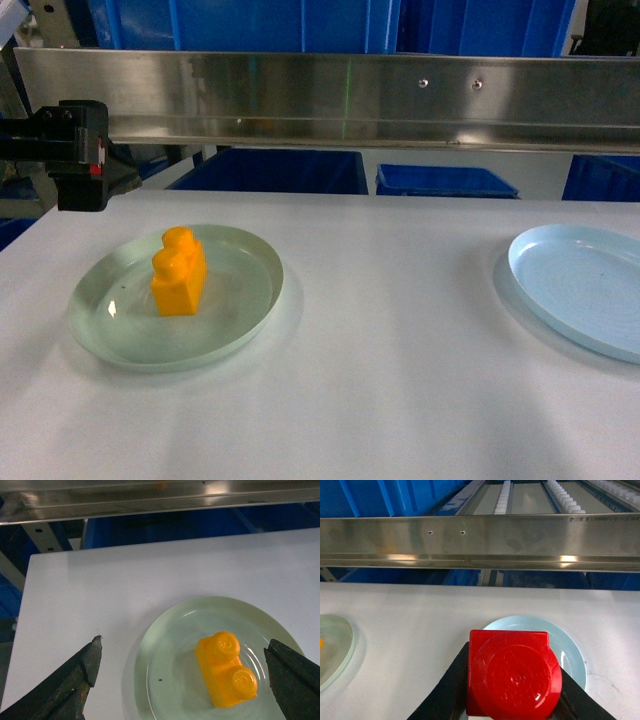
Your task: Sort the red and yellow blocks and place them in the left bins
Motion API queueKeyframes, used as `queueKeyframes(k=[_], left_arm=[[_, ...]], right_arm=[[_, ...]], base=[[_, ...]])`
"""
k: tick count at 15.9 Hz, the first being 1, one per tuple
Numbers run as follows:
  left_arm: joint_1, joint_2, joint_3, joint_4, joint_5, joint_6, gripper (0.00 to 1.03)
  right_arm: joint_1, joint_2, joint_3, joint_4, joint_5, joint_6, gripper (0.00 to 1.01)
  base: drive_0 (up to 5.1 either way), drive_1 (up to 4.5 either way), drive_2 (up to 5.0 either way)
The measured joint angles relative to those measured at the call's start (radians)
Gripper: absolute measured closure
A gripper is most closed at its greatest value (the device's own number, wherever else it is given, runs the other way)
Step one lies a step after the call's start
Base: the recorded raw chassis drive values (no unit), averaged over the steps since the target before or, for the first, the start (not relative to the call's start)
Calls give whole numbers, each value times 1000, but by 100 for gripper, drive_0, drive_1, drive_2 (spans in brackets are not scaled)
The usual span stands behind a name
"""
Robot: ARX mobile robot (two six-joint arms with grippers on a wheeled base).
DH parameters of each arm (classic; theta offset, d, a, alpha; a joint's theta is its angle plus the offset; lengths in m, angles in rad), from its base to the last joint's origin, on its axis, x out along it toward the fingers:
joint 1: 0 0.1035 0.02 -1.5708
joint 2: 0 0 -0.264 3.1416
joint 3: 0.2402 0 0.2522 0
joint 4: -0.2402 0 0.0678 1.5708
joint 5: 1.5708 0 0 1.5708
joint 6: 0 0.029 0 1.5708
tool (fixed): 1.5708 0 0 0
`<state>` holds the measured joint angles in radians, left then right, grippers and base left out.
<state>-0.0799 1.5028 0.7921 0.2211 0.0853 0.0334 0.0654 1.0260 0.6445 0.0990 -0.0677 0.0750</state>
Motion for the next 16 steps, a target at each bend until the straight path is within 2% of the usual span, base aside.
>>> queueKeyframes(k=[6,8,16], left_arm=[[0,0,0,0,0,0,5],[0,0,0,0,0,0,5],[0,0,0,0,0,0,5]], right_arm=[[-1,0,-3,3,-13,7,73],[-10,0,-3,3,-42,15,73],[-14,0,-3,9,-42,14,73]], base=[[0,0,0],[0,0,0],[0,0,0]])
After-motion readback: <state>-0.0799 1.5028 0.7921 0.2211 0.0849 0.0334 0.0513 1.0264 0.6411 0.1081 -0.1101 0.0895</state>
